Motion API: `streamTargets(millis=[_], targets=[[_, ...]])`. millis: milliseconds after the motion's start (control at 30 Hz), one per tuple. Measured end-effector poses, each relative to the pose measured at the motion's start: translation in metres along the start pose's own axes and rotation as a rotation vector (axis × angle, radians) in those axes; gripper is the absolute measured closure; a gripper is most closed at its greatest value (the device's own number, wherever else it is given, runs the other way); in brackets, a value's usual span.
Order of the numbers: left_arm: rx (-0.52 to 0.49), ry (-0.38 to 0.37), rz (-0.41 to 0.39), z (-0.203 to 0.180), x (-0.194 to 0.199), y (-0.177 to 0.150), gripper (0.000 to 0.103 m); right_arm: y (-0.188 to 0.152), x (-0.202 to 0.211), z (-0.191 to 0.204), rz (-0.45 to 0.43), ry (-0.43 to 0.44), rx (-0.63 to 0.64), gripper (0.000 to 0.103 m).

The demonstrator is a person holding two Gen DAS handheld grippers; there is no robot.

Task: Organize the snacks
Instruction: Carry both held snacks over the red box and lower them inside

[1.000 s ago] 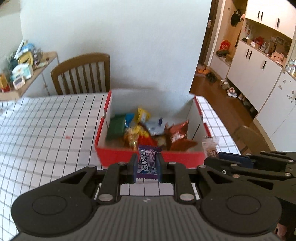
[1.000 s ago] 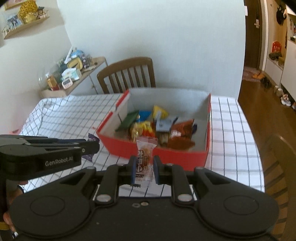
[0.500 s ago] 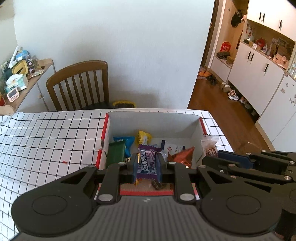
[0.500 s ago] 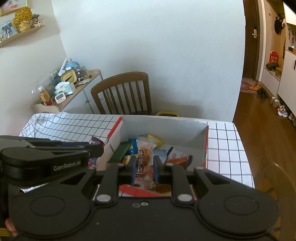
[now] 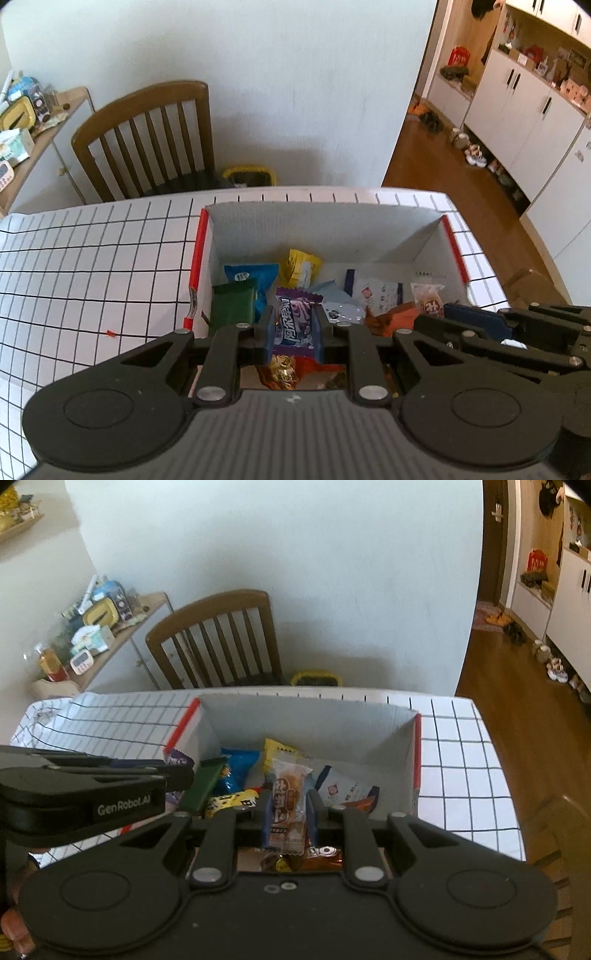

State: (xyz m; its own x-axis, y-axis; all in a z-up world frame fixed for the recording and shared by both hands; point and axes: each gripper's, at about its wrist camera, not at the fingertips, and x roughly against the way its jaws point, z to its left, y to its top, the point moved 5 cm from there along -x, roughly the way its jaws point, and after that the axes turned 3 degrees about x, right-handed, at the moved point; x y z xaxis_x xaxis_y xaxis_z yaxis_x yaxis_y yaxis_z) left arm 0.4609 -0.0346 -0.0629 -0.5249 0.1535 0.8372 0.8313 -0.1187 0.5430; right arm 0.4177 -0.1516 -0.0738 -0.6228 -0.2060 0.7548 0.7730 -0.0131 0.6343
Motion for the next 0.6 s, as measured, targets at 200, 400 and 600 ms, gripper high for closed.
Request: streamTargets(millis=[200, 400, 600], targets=[[-0.008, 0.007, 0.053, 0.008, -0.035, 0.0, 0.083, -0.008, -0.03, 0.003, 0.07, -0.002, -0.005, 0.086], [-0.01, 0.002, 0.091, 0.012, -0.059, -0.004, 0.083, -0.015, -0.05, 0.01, 0.118, 0.009, 0.0, 0.086], [-0.01, -0.007, 0.12, 0.015, -0.075, -0.011, 0.083, -0.021, -0.064, 0.009, 0.152, -0.002, 0.008, 0.086]])
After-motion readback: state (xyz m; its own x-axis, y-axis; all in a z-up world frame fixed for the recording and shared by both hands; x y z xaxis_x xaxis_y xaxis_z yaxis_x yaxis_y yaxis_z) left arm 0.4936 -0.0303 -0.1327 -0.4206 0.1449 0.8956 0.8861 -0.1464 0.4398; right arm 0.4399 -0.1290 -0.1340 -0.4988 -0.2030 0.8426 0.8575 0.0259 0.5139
